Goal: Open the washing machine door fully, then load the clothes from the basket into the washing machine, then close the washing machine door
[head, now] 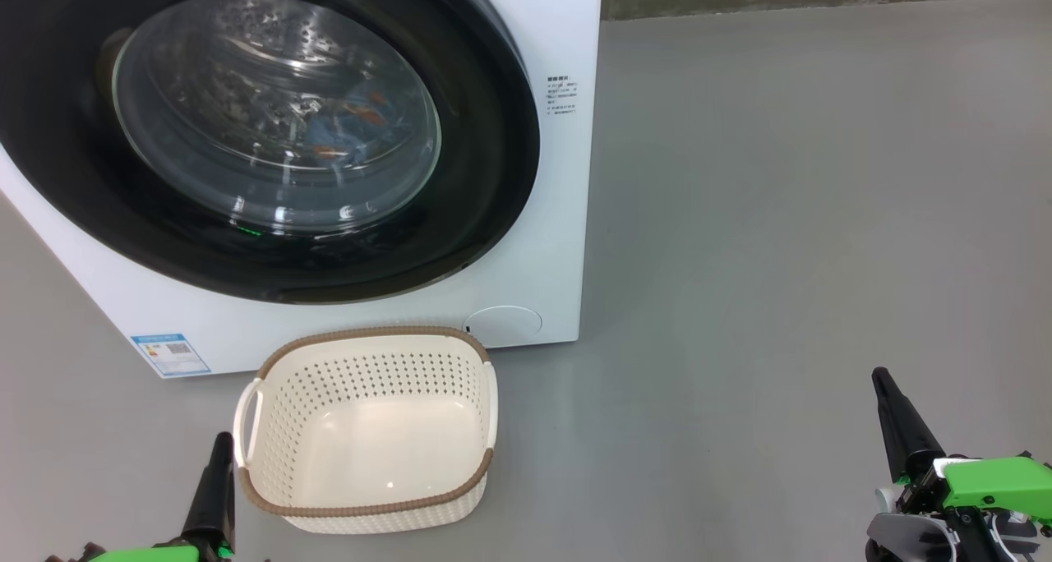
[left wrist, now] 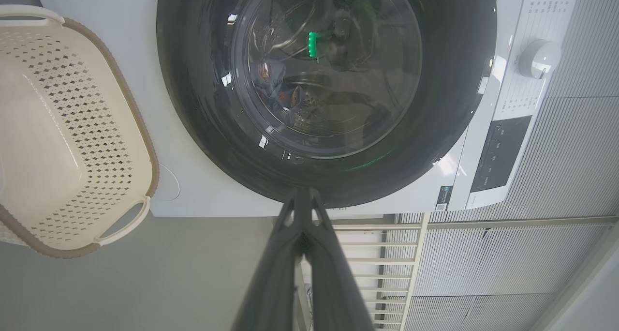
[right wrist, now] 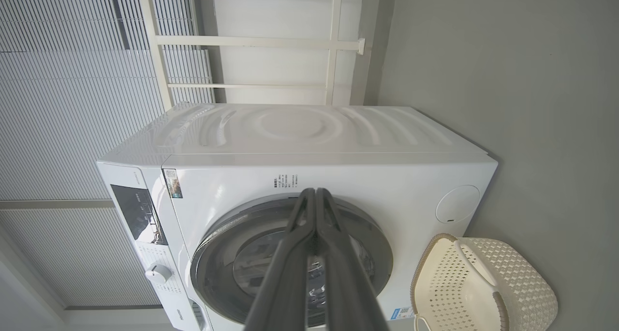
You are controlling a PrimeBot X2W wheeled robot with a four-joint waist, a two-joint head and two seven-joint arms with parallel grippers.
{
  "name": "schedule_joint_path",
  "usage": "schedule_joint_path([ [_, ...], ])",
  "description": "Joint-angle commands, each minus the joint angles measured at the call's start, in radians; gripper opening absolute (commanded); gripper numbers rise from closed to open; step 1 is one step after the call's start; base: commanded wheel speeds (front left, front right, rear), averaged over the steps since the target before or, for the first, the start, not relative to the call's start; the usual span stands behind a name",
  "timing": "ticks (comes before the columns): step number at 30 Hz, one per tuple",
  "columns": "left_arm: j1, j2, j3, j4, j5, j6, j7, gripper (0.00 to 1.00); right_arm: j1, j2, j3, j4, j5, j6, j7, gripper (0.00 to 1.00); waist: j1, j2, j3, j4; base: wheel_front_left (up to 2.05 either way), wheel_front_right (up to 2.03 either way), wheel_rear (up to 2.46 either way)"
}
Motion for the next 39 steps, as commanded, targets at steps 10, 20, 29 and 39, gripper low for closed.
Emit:
schedule_joint_path([
  [10,-0.043,0.009,0.032,-0.031,-0.008,0.0,0.006,0.0,-0.043,-0.008,0.018,-0.03,0.003,0.0,0.008,0.0,0.0,0.0,0.0,0.0,0.0,0.0,0.0],
  [20,-0.043,0.009,0.032,-0.031,-0.008,0.0,0.006,0.0,-0.043,-0.008,0.018,-0.03,0.003,0.0,0.008,0.0,0.0,0.0,0.0,0.0,0.0,0.0,0.0],
  [29,-0.043,0.009,0.032,-0.031,-0.008,0.0,0.006,0.0,-0.043,-0.008,0.017,-0.03,0.003,0.0,0.008,0.0,0.0,0.0,0.0,0.0,0.0,0.0,0.0],
  [39,-0.043,0.009,0.032,-0.031,-0.008,0.0,0.006,0.0,-0.044,-0.008,0.017,-0.03,0.003,0.0,0.008,0.0,0.0,0.0,0.0,0.0,0.0,0.0,0.0],
])
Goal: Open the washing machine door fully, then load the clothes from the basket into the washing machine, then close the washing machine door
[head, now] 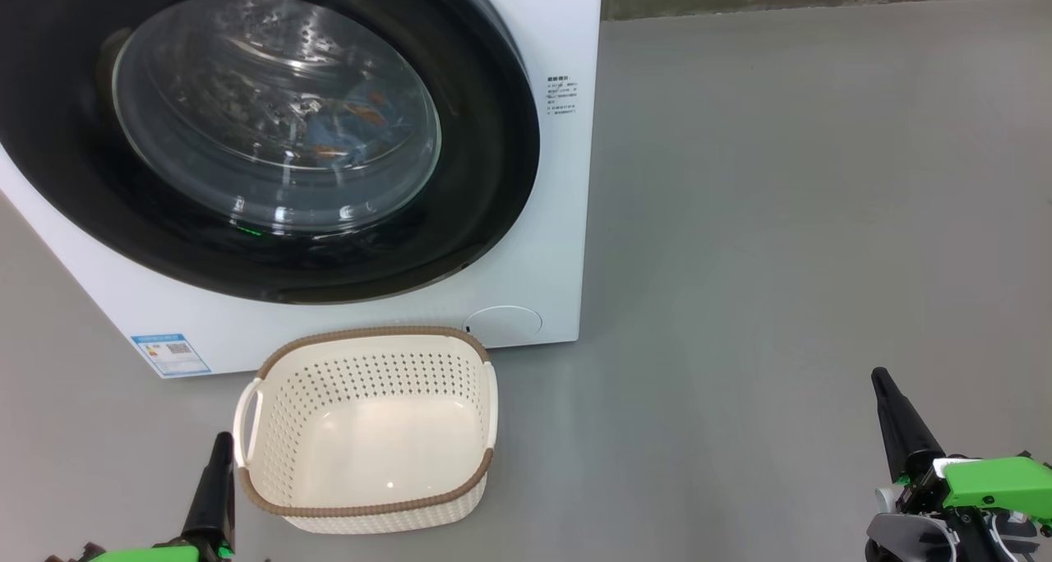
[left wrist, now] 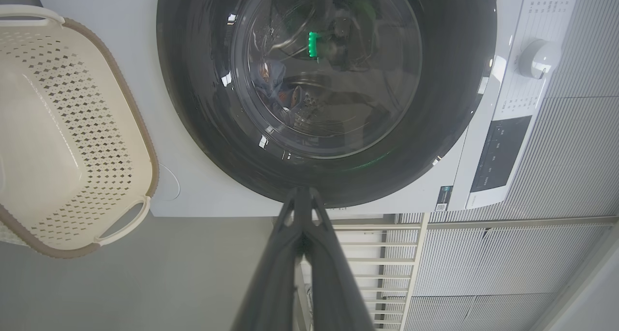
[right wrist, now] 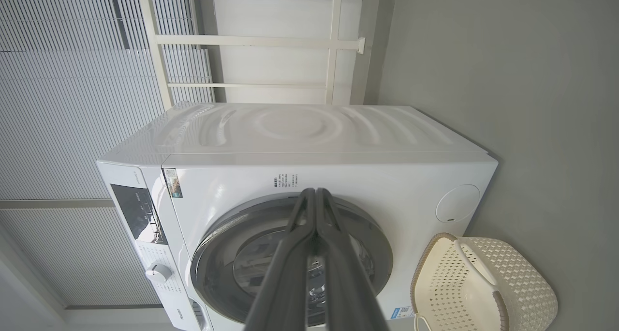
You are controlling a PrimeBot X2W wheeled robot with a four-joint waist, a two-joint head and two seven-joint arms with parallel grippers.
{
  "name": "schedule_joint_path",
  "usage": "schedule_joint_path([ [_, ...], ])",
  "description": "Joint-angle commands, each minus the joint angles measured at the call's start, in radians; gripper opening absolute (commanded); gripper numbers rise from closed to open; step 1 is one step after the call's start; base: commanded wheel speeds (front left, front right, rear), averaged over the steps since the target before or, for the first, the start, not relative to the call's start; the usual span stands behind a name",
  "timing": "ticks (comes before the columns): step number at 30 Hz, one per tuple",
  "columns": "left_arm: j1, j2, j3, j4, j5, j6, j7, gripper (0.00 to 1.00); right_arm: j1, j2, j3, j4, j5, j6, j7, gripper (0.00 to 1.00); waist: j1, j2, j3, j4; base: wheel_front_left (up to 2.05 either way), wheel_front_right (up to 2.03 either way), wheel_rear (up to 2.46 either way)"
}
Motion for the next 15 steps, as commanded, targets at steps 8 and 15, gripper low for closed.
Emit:
schedule_joint_path([
  [8,-0.043,0.009,0.032,-0.031,-0.008,0.0,0.006,0.0,-0.044,-0.008,0.018,-0.03,0.003,0.0,0.005,0.0,0.0,0.0,0.0,0.0,0.0,0.0,0.0],
  [15,-0.042,0.009,0.032,-0.031,-0.008,0.0,0.006,0.0,-0.044,-0.008,0.018,-0.03,0.002,0.0,0.005,0.0,0.0,0.0,0.0,0.0,0.0,0.0,0.0],
])
